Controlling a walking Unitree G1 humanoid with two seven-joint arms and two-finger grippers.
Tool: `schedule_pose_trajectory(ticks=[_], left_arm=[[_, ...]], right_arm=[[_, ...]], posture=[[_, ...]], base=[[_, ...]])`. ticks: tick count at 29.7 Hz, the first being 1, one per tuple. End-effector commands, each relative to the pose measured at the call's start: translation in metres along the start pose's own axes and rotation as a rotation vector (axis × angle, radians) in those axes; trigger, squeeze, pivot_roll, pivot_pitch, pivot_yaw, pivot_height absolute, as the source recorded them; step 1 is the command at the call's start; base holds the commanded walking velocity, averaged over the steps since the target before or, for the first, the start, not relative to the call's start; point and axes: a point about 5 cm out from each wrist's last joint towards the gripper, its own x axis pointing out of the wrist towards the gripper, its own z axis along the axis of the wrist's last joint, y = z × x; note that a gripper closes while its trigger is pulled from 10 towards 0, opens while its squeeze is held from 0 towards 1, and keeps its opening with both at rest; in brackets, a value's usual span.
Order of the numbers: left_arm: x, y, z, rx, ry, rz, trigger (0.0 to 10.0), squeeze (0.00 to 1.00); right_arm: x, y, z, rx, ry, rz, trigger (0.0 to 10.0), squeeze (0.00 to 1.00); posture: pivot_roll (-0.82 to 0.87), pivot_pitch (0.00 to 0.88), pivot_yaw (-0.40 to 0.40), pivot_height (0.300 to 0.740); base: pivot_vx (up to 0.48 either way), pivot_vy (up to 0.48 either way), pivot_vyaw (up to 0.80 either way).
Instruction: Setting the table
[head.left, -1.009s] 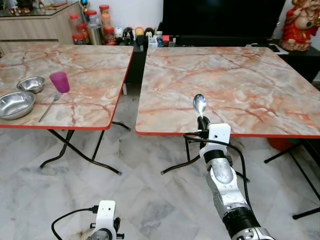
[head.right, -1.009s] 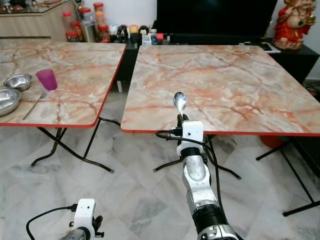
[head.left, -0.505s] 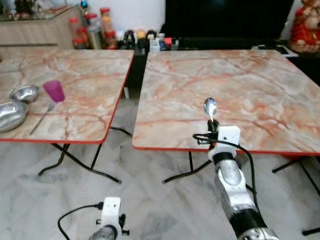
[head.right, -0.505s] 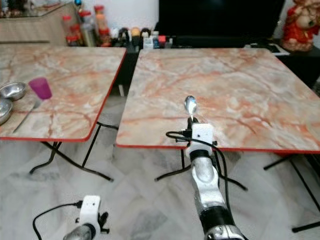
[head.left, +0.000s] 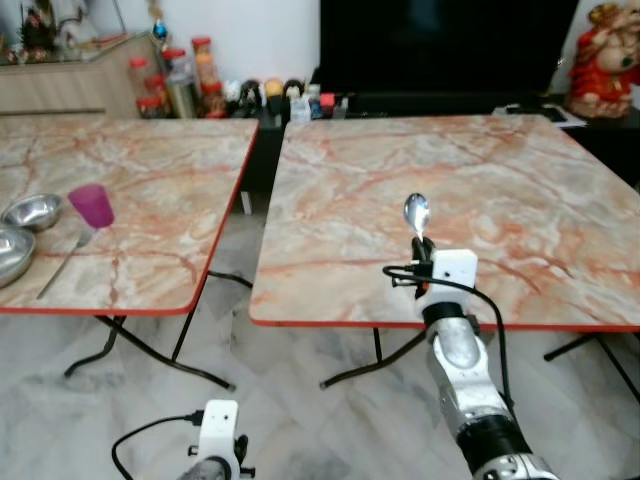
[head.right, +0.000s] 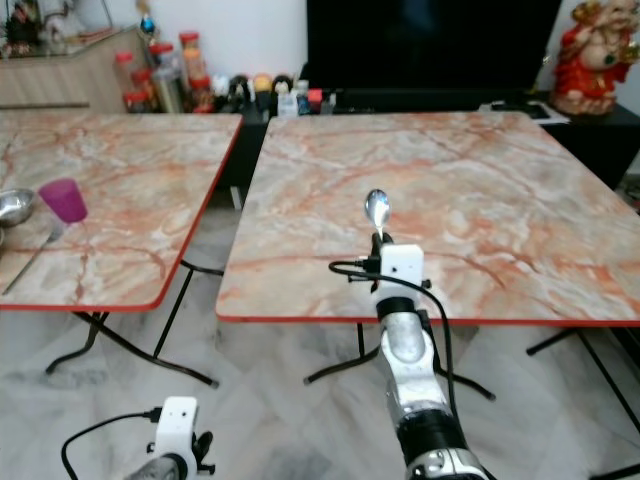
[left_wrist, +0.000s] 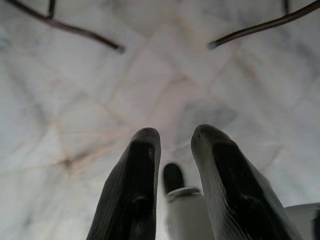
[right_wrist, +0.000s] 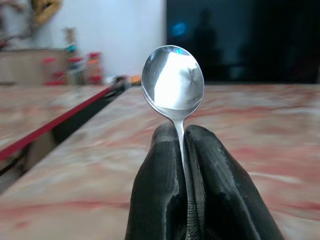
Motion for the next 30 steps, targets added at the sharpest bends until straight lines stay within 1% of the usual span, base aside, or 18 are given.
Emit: schedule_pose_trajectory(ticks=[1,16,18,27,30], left_arm=[[0.0013,-0.0027,0.0038,-0.007,-0.008,-0.005,10.0,0.00],[0.0015,-0.0034,0.0040,0.000,-0.005,-0.001,10.0,0.00],[0.0017,-0.0031,0.0041,0.010,-0.001,0.006,10.0,0.00],[0.0018,-0.0035,0.0040,0.006,0.001,0.002,10.0,0.00],[0.0016,-0.0025,0.0039,0.027,0.000,0.007,10.0,0.00]], right_arm=[[0.0010,-0.0078,0.0017,-0.009,-0.004,-0.017,10.0,0.00],[0.0010,-0.0080,0.0019,-0.011,-0.005,-0.015,10.0,0.00],[0.0009,-0.0083,0.0019,-0.011,-0.004,-0.015,10.0,0.00],[0.0012,-0.0072,0.0015,-0.010,-0.002,-0.008,10.0,0.00],[0.0010,-0.0062,0.0012,-0.010,-0.001,-0.003,10.0,0.00]], posture=[[-0.03,0.000,0.012,0.740],[-0.03,0.000,0.012,0.740],[-0.03,0.000,0.012,0.740],[-0.03,0.000,0.011,0.740],[-0.03,0.000,0.011,0.740]], base=[[0.341,0.000,0.00],[0.335,0.000,0.00],[0.000,0.000,0.00],[0.000,0.000,0.00],[0.000,0.000,0.00]])
